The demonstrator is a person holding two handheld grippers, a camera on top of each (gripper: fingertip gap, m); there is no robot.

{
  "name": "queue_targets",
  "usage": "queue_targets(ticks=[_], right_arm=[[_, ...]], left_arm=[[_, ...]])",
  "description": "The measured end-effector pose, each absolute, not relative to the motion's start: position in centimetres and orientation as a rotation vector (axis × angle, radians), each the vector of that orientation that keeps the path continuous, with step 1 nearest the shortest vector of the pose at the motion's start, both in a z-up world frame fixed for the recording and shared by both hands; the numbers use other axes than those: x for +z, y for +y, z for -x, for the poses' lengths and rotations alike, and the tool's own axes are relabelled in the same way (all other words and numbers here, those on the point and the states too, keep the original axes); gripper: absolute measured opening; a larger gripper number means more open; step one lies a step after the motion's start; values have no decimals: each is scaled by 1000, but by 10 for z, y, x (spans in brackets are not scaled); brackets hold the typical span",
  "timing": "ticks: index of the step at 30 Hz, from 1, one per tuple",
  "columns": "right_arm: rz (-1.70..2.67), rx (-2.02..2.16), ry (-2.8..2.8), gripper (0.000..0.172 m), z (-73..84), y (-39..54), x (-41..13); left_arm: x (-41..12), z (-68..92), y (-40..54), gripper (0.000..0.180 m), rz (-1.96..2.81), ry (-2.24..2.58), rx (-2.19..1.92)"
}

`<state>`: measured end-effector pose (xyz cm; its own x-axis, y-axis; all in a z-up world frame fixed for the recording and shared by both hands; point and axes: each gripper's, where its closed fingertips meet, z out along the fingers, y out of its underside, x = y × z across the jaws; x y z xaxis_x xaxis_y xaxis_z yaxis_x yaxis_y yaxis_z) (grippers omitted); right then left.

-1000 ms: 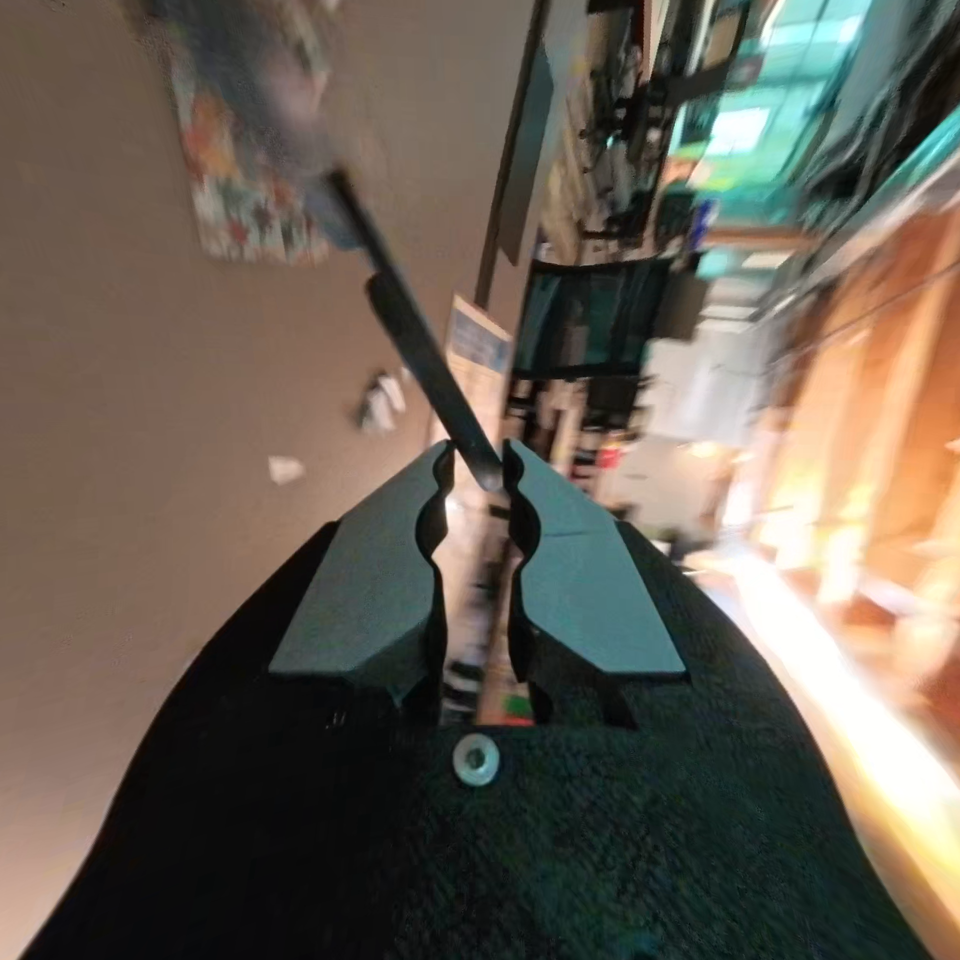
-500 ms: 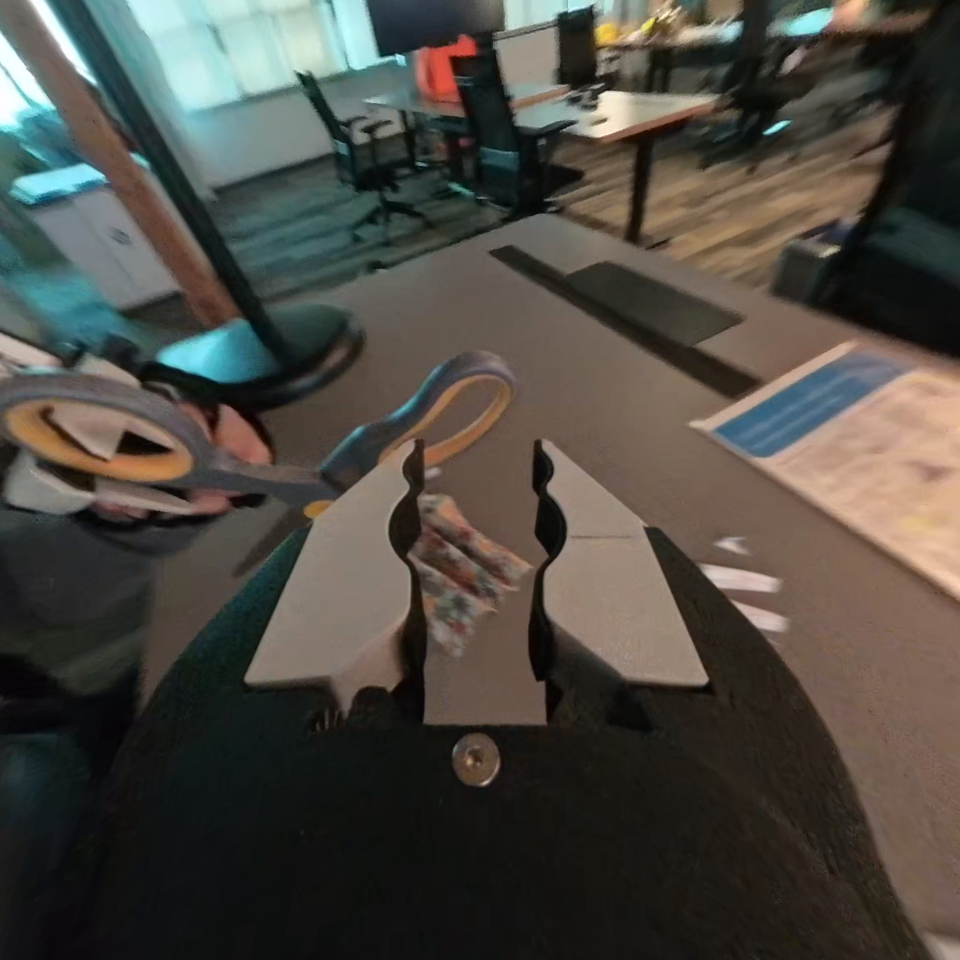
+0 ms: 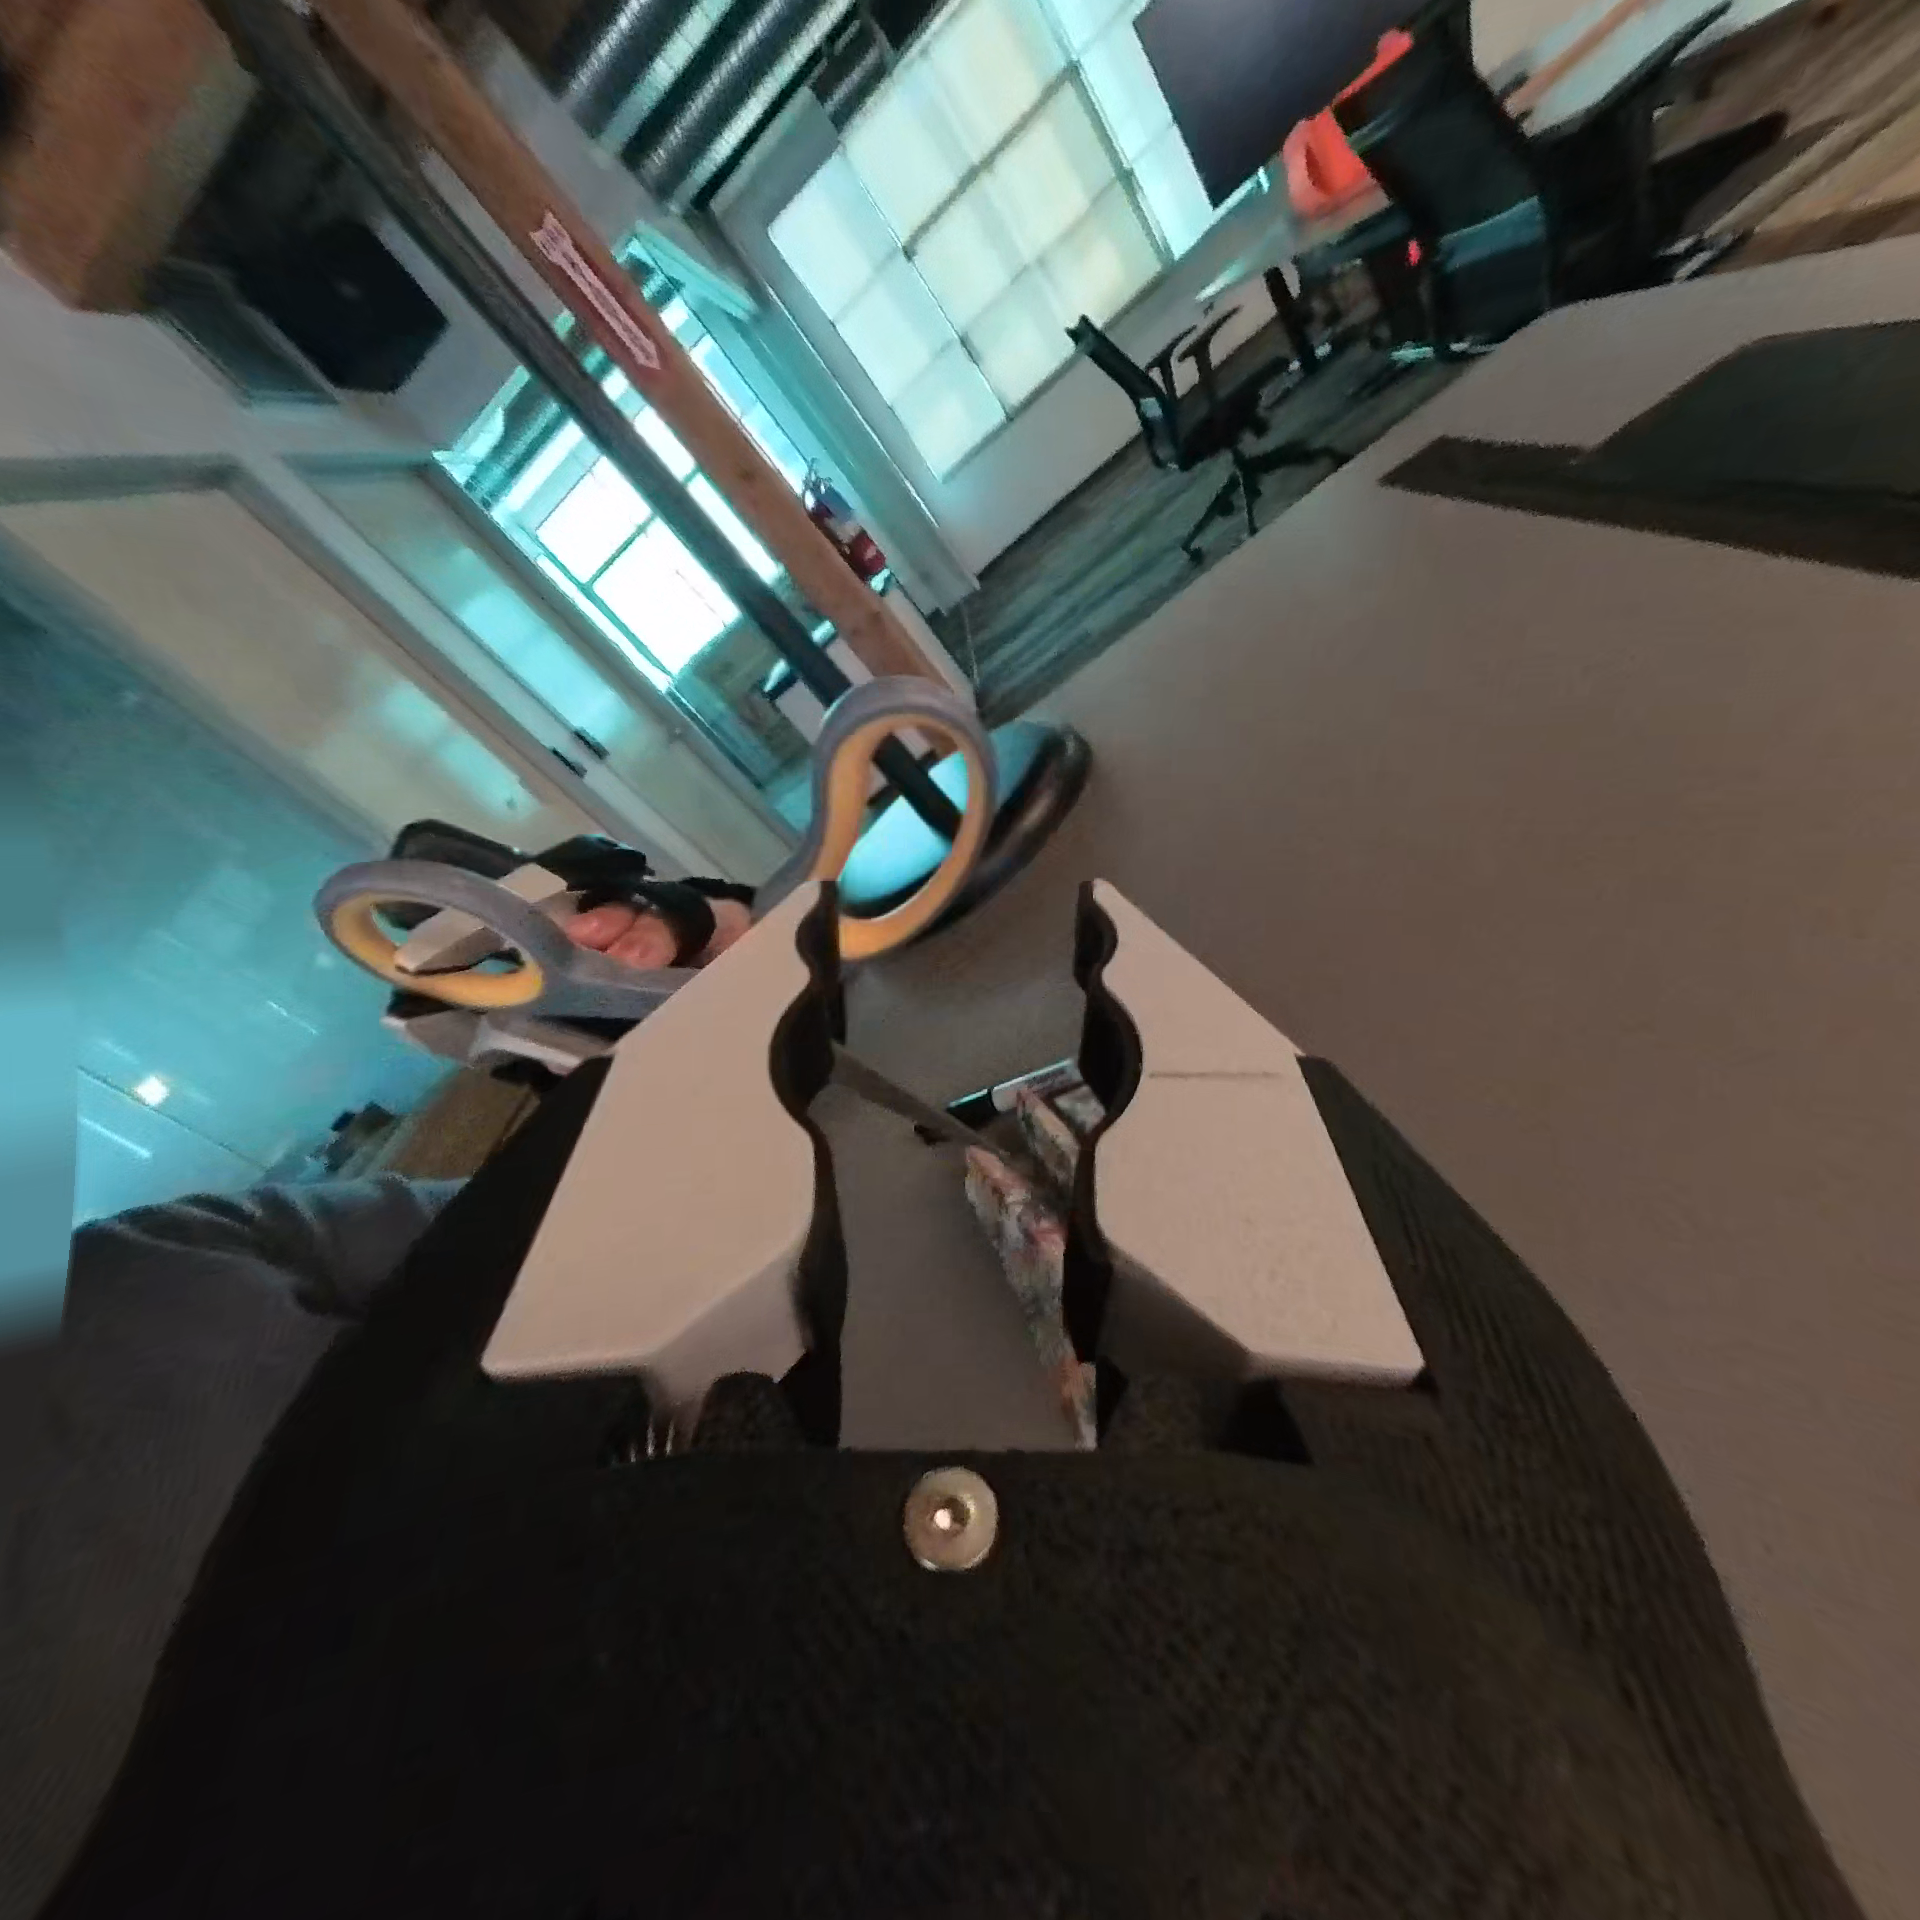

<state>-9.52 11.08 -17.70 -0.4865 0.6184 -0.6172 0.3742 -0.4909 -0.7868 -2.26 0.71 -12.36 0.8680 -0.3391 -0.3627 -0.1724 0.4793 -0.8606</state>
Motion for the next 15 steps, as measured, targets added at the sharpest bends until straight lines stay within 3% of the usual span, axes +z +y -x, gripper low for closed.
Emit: queue_targets(ticks=[15], right_arm=[[1562, 2212, -1664, 51, 123, 78, -200]], left_arm=[[-134, 4, 12, 6, 1070, 614, -150]])
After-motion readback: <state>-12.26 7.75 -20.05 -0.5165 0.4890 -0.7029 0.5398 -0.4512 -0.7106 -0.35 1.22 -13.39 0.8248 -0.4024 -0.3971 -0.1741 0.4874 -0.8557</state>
